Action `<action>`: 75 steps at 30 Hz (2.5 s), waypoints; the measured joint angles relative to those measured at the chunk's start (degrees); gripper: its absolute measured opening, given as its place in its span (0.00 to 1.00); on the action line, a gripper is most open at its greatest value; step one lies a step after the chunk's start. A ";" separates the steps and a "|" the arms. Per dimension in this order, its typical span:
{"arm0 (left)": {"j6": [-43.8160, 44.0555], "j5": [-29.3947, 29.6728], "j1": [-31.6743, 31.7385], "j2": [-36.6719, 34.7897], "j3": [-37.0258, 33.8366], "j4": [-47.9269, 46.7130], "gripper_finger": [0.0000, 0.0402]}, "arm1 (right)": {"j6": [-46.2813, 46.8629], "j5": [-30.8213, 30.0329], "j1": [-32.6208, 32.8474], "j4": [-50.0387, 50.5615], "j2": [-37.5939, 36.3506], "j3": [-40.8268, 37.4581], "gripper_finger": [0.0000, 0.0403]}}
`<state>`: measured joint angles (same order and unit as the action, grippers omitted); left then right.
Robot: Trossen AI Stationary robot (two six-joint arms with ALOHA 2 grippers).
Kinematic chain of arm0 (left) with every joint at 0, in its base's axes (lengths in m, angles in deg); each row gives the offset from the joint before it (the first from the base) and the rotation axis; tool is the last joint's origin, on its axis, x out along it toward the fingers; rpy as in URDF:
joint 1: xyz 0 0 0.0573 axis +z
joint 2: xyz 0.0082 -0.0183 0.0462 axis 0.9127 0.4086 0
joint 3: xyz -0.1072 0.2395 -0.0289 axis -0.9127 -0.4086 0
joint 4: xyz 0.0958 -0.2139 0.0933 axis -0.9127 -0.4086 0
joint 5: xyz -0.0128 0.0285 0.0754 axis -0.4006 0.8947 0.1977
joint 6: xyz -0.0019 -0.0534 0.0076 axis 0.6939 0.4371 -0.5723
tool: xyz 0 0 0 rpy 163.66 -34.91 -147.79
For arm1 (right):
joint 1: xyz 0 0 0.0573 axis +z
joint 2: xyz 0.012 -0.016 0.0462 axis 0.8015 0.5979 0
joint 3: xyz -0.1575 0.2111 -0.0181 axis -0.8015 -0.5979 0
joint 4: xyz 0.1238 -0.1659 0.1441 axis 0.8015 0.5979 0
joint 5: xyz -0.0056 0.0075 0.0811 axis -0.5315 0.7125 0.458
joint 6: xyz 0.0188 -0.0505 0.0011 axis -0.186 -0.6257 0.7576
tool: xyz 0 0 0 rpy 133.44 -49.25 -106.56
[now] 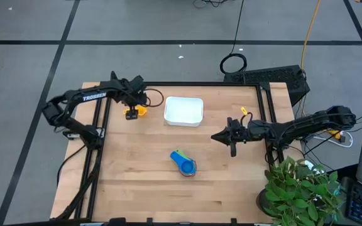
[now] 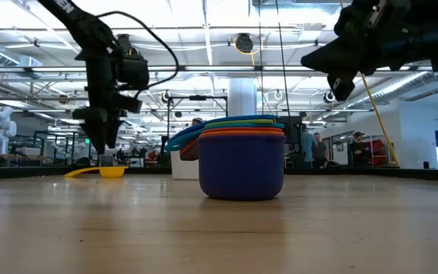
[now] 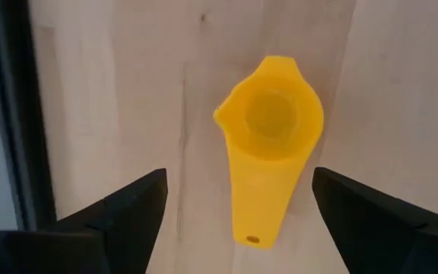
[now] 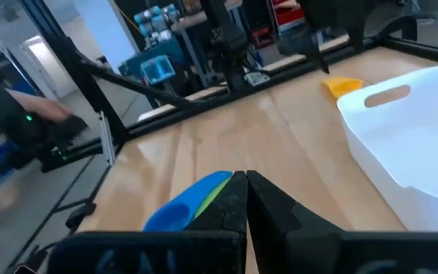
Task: Nest measuring cups in basket
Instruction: Stack the yellow measuring cup on top of the blue measuring cup
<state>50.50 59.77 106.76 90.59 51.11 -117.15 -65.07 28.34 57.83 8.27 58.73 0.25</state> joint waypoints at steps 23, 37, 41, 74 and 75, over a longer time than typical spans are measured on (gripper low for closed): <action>-1.15 -0.39 2.37 13.13 0.16 0.38 0.75 | -2.66 -1.32 -0.09 -3.11 0.00 -0.55 0.00; -0.81 -3.84 4.35 14.21 0.48 -0.75 0.43 | -4.55 -1.28 -0.09 -3.02 0.00 -0.55 0.00; -1.05 -1.80 3.89 14.06 2.08 -2.93 0.43 | -4.94 -1.28 -0.09 -2.93 0.00 -0.55 0.00; 11.16 -6.51 -32.79 -1.86 18.15 0.42 0.43 | -7.21 -3.07 -0.13 -1.90 0.02 -0.55 0.00; 11.53 -7.31 -34.10 -1.83 18.19 1.56 0.43 | -7.20 -3.07 -0.11 -1.90 0.02 -0.55 0.00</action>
<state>62.02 52.47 72.67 88.75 69.31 -115.60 -72.27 25.27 57.73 6.37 58.75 -0.30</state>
